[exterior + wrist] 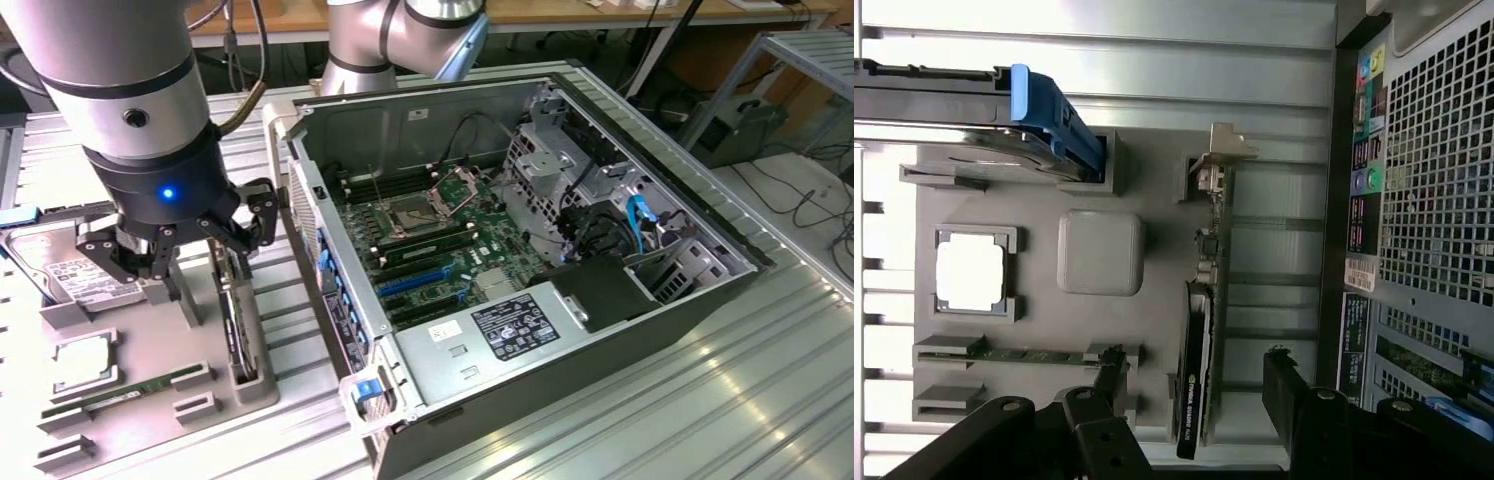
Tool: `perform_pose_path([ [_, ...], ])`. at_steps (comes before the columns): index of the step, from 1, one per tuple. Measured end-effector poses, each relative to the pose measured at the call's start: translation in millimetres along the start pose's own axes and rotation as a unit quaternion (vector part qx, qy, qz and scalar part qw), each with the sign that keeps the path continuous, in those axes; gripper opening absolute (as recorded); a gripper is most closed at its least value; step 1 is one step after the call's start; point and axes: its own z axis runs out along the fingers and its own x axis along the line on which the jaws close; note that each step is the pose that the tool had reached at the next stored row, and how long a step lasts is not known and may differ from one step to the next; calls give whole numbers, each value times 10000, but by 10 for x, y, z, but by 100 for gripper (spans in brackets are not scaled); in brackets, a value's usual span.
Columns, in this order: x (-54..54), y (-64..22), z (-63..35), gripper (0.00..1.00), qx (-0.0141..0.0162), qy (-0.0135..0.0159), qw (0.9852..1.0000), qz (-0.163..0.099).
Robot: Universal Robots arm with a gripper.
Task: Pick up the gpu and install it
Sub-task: 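Pick up the gpu and move the gpu toward the slot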
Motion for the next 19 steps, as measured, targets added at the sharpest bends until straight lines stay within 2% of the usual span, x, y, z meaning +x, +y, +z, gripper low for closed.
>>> perform_pose_path([
  [1,0,0,6,66,23,1,10000,0],
  [2,0,-1,15,66,29,1,10000,-1],
  [19,1,-5,57,66,30,1,10000,0],
])
